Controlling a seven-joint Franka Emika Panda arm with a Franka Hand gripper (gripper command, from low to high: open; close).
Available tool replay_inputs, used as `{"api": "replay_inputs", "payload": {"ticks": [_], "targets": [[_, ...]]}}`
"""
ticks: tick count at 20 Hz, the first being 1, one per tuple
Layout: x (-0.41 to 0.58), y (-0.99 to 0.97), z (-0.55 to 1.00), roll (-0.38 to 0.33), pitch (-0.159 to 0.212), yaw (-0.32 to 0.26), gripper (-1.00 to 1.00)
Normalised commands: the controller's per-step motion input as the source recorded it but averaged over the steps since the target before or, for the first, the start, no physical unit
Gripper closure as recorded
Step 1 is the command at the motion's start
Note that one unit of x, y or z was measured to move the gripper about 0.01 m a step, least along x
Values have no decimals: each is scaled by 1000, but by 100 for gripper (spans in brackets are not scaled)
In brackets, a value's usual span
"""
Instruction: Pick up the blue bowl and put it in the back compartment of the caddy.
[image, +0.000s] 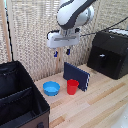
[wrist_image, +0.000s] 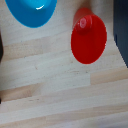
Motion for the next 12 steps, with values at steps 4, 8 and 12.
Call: {"api": "replay_inputs", "payload": {"ticks": [4,8,12], "targets": [[131,88,-345,-65,59,164,-100],[66,131,-394,-80,107,227,-100],[0,173,-388,-97,154,221,-100]]}}
